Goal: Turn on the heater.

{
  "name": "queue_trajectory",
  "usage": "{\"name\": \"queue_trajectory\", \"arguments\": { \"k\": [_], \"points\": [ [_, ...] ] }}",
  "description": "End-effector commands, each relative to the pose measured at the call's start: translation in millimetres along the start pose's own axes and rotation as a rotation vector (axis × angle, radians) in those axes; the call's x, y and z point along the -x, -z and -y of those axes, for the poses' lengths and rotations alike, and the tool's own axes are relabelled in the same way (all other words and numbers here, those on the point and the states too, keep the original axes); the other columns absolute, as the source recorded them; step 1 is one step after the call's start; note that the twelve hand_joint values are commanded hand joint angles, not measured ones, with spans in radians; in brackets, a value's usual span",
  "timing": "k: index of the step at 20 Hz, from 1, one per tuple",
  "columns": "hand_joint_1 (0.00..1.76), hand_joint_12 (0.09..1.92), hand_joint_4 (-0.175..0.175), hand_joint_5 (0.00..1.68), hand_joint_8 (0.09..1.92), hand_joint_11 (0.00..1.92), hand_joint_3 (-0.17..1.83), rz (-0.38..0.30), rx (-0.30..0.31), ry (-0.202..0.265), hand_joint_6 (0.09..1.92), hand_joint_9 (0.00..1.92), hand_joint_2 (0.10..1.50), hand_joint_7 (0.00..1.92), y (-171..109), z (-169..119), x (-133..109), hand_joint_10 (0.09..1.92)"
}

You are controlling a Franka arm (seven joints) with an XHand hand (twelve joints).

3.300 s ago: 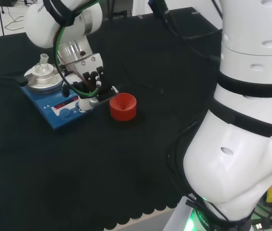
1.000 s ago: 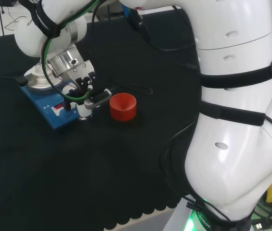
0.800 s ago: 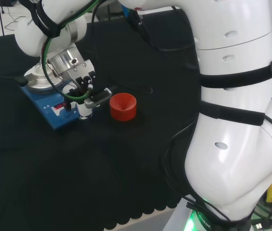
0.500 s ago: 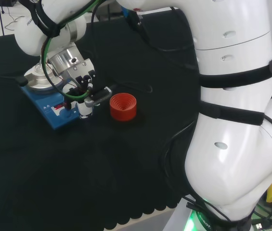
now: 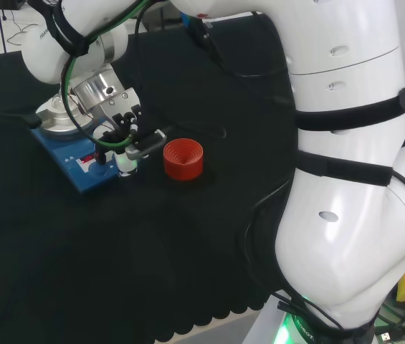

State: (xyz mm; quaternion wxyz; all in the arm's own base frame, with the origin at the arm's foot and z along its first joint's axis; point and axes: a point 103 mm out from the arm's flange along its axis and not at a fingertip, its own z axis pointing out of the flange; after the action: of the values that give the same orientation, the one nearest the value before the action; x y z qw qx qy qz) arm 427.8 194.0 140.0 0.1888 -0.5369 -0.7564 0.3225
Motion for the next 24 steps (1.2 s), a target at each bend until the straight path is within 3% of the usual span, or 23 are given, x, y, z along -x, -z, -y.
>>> {"name": "queue_trajectory", "arguments": {
  "k": [1,24],
  "points": [
    [1.46,1.41,-0.026,0.38,1.87,1.31,1.08,0.000,0.001,0.002,0.13,1.67,0.69,1.59,1.0,1.0,0.3,1.82],
    [1.46,1.41,-0.026,0.41,1.87,1.31,1.08,0.018,-0.044,0.003,0.14,1.67,0.69,1.59,7.2,-6.5,-15.6,1.82]
  ]
}}
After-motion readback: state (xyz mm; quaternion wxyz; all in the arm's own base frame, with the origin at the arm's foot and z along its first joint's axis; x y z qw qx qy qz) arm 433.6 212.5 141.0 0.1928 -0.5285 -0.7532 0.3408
